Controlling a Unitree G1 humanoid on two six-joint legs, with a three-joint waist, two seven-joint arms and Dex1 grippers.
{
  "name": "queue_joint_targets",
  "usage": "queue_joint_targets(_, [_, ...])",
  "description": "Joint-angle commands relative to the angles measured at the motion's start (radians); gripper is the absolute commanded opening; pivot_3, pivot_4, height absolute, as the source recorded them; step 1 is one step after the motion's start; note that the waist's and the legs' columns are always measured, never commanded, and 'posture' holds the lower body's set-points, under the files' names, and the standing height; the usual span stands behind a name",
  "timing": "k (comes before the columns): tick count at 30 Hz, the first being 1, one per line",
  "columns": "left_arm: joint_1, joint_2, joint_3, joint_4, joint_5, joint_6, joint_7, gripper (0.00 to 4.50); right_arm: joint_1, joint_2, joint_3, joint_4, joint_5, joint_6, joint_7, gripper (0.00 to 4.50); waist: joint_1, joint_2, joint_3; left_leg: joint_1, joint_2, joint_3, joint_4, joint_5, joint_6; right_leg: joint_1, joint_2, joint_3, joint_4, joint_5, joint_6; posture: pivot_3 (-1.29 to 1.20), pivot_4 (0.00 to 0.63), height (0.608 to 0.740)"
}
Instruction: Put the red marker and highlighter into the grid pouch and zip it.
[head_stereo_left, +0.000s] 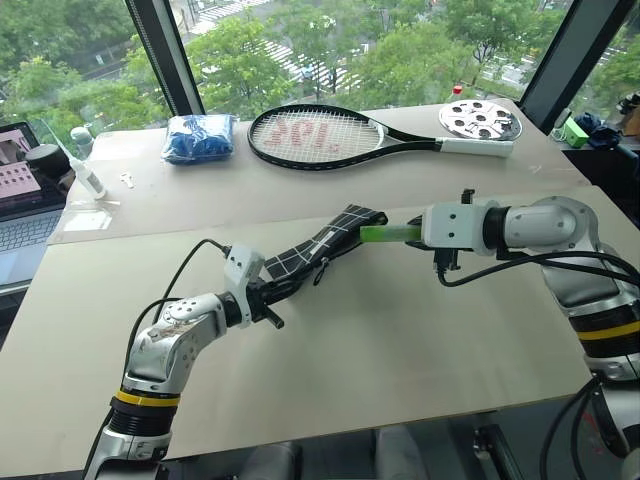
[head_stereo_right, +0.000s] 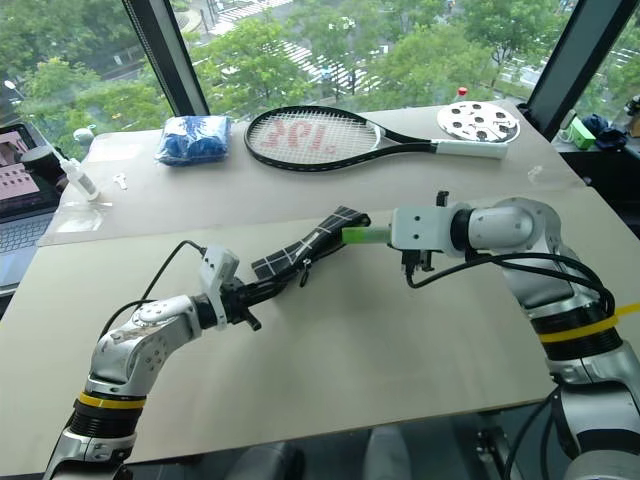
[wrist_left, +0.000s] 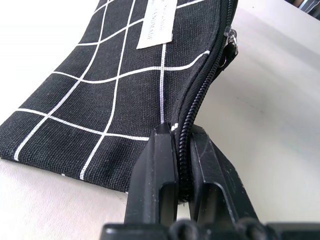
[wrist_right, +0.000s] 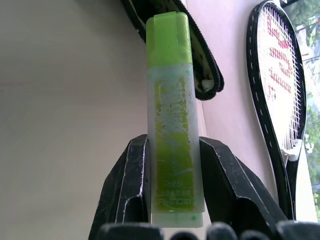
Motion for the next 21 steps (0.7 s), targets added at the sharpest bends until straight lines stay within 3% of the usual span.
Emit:
queue_joint_targets(1, [-0.02, -0.002, 0.005, -0.022, -0.015, -0.002, -0.007, 0.0, -0.063, 0.055, 0.032, 0.027, -0.04, -0.047, -0.024, 1.02, -0.002, 0.0, 0.0, 0.0, 0.0, 0.0, 0.0, 0.0, 0.0, 0.0, 0.0, 0.0, 0.0, 0.0, 0.0, 0.0, 0.15, 0.74])
queue_joint_targets(10, [-0.021, -0.001, 0.006, -0.019, -0.013, -0.002, -0.01, 0.0, -0.103, 0.124, 0.177, 0.118, -0.191, -0.275, -0.04, 1.02, 0.0, 0.0, 0.0, 0.0, 0.0, 0.0, 0.0, 0.0, 0.0, 0.0, 0.0, 0.0, 0.0, 0.0, 0.0, 0.0, 0.15, 0.74])
queue_joint_targets(15, [-0.025, 0.001, 0.007, -0.017, -0.013, 0.0, -0.01, 0.0, -0.138, 0.173, 0.254, 0.198, -0.305, -0.45, -0.121, 1.02, -0.006, 0.0, 0.0, 0.0, 0.0, 0.0, 0.0, 0.0, 0.0, -0.001, 0.0, 0.0, 0.0, 0.0, 0.0, 0.0, 0.15, 0.74])
queue_joint_targets(21, [-0.026, -0.001, 0.013, -0.025, -0.016, 0.005, -0.005, 0.0, -0.164, 0.239, 0.238, 0.314, -0.329, -0.584, -0.254, 1.02, -0.009, 0.0, 0.0, 0.0, 0.0, 0.0, 0.0, 0.0, 0.0, -0.001, 0.0, 0.0, 0.0, 0.0, 0.0, 0.0, 0.15, 0.74])
